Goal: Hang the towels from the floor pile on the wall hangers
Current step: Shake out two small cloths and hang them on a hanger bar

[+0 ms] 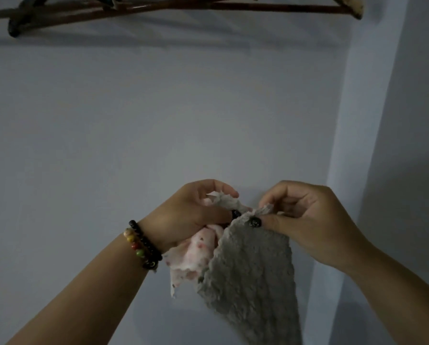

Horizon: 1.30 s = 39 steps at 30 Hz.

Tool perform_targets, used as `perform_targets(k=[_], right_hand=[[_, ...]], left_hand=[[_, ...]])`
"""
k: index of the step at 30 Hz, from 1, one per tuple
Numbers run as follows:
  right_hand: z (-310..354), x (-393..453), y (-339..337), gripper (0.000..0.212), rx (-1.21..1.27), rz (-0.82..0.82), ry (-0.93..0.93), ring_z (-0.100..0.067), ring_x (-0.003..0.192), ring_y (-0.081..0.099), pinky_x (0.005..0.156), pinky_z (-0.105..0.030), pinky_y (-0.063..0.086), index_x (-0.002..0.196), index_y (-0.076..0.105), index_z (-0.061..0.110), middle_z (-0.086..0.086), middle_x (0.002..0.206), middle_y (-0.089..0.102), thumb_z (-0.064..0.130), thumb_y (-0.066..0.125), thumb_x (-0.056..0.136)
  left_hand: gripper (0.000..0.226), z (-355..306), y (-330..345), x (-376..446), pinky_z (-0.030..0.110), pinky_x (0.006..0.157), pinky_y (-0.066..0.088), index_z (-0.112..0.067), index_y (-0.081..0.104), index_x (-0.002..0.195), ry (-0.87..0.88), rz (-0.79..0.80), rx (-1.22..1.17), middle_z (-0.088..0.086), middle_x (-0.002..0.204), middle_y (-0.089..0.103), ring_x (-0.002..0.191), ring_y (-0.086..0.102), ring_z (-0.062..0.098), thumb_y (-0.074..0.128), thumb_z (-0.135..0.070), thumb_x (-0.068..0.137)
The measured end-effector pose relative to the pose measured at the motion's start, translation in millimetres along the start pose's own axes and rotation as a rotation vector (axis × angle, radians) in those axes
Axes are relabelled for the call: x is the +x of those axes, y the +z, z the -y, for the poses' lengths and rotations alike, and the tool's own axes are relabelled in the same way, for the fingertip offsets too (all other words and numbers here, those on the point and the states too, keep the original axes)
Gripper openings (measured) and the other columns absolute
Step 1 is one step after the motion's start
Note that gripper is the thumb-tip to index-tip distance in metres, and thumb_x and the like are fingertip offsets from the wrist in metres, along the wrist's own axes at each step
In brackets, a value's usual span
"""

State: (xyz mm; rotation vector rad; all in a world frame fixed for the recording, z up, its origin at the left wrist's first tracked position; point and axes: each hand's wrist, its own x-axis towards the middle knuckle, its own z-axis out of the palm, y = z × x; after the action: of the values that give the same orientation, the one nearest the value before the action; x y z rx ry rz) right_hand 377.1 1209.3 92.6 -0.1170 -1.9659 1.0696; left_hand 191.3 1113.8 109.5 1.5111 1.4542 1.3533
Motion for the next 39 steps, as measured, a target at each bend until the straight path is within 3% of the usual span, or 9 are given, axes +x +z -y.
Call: perform_targets(k=[2,6,11,16,20,25,29,35,39], right_hand=[[-4.0,-3.0,4.8,0.010,-0.041,0.027,-0.073,-0.023,0.075,0.065,0.060,-0.033,0.052,0.075,0.072,0.023,0.000,0.078,0.068,0.027,0.081,0.072],[-12.4,-7.3,7.6,0.019,-0.023,0.015,-0.093,-0.019,0.080,0.064,0.066,-0.026,0.050,0.085,0.075,0.025,0.005,0.087,0.064,0.042,0.073,0.075],[-23.4,-2.8,8.2,0.010,-0.102,-0.065,-0.102,-0.018,0.082,0.064,0.068,-0.029,0.052,0.084,0.074,0.027,0.007,0.089,0.062,0.028,0.069,0.076],[-26.4,3.3,14.9,0.012,-0.152,-0.081,-0.135,-0.017,0.089,0.064,0.069,-0.021,0.050,0.087,0.074,0.028,0.008,0.091,0.064,0.030,0.069,0.076],[-26.8,5.4,24.0,0.008,-0.154,-0.105,-0.115,-0.016,0.089,0.066,0.070,-0.024,0.052,0.083,0.075,0.022,0.008,0.089,0.066,0.026,0.074,0.076],[-23.6,5.6,36.8,0.011,-0.131,-0.142,-0.031,-0.010,0.083,0.069,0.079,-0.038,0.055,0.080,0.075,0.022,0.010,0.081,0.073,0.012,0.079,0.077],[-21.5,5.8,43.5,0.010,-0.104,-0.168,-0.041,-0.009,0.095,0.067,0.084,-0.033,0.053,0.080,0.074,0.026,0.012,0.093,0.073,0.018,0.077,0.074],[-14.3,8.6,47.2,0.015,-0.079,-0.144,-0.023,-0.010,0.082,0.068,0.084,-0.029,0.052,0.076,0.072,0.022,0.006,0.079,0.073,0.008,0.078,0.077],[-9.6,14.6,49.3,0.008,0.054,-0.086,-0.028,-0.014,0.086,0.069,0.079,-0.023,0.053,0.079,0.069,0.010,-0.002,0.089,0.072,0.004,0.073,0.077]], left_hand=[[0.012,-0.1,8.2,-0.6,0.023,0.068,0.054,0.001,0.066,0.090,0.033,-0.073,0.092,0.010,0.088,0.074,0.076,0.069,0.015,0.073,0.002,0.081],[0.007,4.0,9.9,-1.0,0.034,0.079,0.058,-0.002,0.074,0.084,-0.001,-0.195,0.063,0.011,0.088,0.076,0.084,0.072,0.027,0.076,-0.005,0.078],[0.037,-0.2,5.1,-2.4,0.029,0.071,0.057,-0.008,0.075,0.094,-0.092,-0.200,-0.127,0.016,0.089,0.075,0.077,0.071,0.026,0.083,-0.019,0.059],[0.029,-1.9,-2.6,-8.3,0.026,0.062,0.056,-0.009,0.070,0.107,-0.078,-0.164,-0.178,0.017,0.084,0.074,0.067,0.070,0.021,0.068,-0.005,0.079],[0.023,-0.4,-5.0,-13.7,0.032,0.070,0.056,-0.007,0.075,0.088,-0.041,-0.179,-0.185,0.019,0.085,0.073,0.072,0.067,0.026,0.072,-0.019,0.069],[0.015,-5.1,-4.7,-22.9,0.023,0.059,0.053,-0.007,0.076,0.079,-0.019,-0.188,-0.092,0.015,0.078,0.074,0.064,0.068,0.020,0.072,-0.021,0.075],[0.011,-9.6,-1.2,-29.9,0.010,0.039,0.041,0.001,0.071,0.080,-0.015,-0.188,-0.134,0.006,0.060,0.069,0.039,0.058,0.007,0.066,-0.009,0.083],[0.014,-6.1,-9.3,-33.2,0.022,0.055,0.052,-0.008,0.074,0.078,0.003,-0.217,-0.087,0.015,0.076,0.074,0.061,0.068,0.019,0.071,-0.022,0.077],[0.015,-6.1,-12.5,-36.9,0.026,0.060,0.054,-0.012,0.075,0.076,0.050,-0.199,-0.084,0.014,0.077,0.074,0.066,0.069,0.021,0.071,-0.026,0.073]])
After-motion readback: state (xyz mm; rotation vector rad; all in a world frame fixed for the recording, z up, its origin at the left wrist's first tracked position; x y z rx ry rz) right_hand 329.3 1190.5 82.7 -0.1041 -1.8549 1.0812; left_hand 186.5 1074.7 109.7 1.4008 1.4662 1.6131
